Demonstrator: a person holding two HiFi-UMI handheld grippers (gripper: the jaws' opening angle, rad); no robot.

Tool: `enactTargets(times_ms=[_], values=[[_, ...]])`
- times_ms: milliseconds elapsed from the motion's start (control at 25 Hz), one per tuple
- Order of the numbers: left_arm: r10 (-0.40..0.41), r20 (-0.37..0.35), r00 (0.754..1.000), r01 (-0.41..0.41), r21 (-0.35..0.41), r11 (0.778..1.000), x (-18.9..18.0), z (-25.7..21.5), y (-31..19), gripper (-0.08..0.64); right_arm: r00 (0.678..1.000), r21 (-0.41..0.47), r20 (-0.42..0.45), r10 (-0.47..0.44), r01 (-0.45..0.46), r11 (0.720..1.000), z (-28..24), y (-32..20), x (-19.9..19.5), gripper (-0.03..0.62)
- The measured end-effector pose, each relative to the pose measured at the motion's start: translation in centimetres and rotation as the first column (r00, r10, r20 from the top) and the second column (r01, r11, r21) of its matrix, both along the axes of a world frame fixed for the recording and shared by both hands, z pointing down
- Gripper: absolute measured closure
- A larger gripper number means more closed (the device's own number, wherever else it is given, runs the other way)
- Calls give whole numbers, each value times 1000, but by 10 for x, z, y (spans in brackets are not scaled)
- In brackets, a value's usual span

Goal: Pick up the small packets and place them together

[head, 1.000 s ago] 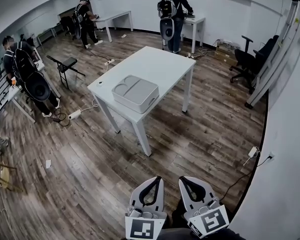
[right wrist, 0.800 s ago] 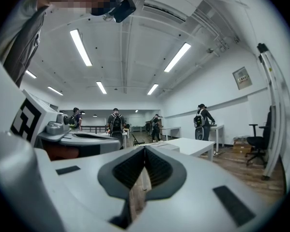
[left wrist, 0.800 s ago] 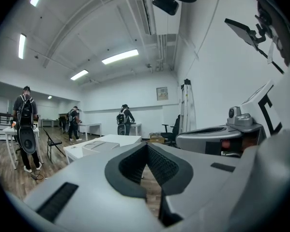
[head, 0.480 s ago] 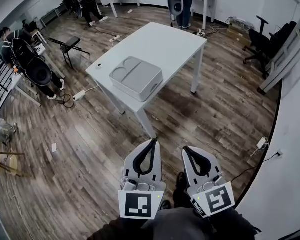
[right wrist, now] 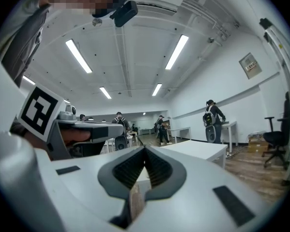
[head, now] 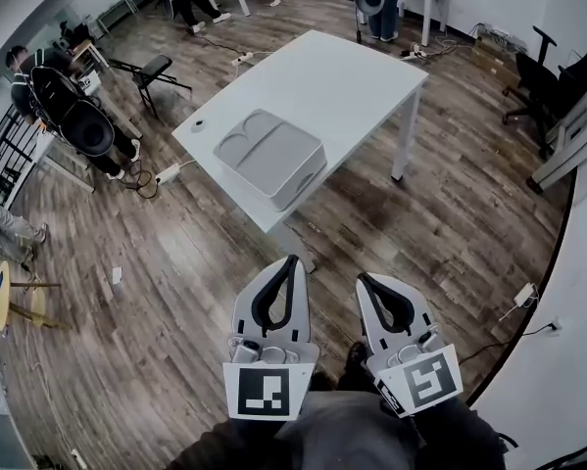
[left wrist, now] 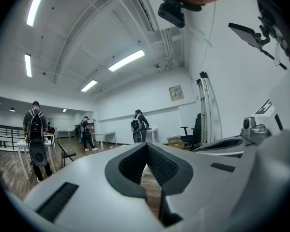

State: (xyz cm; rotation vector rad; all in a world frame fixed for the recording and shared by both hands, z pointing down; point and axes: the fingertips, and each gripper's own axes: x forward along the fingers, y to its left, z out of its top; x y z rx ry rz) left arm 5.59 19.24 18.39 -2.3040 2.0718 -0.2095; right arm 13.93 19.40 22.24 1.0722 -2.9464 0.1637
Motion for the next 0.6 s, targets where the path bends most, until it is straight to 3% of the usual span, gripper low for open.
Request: enactTargets(times_ms=[200,600], values=[[-23,22,999,23,-8,1000,-6,-1,-19,560,1000,-6,7,-26,26,1000,-1,-25,-7,589],[-85,0,996,85,-7,996,-30,14,-39,560,996,3,-22,-85,85,996,14,-52,-29,589]])
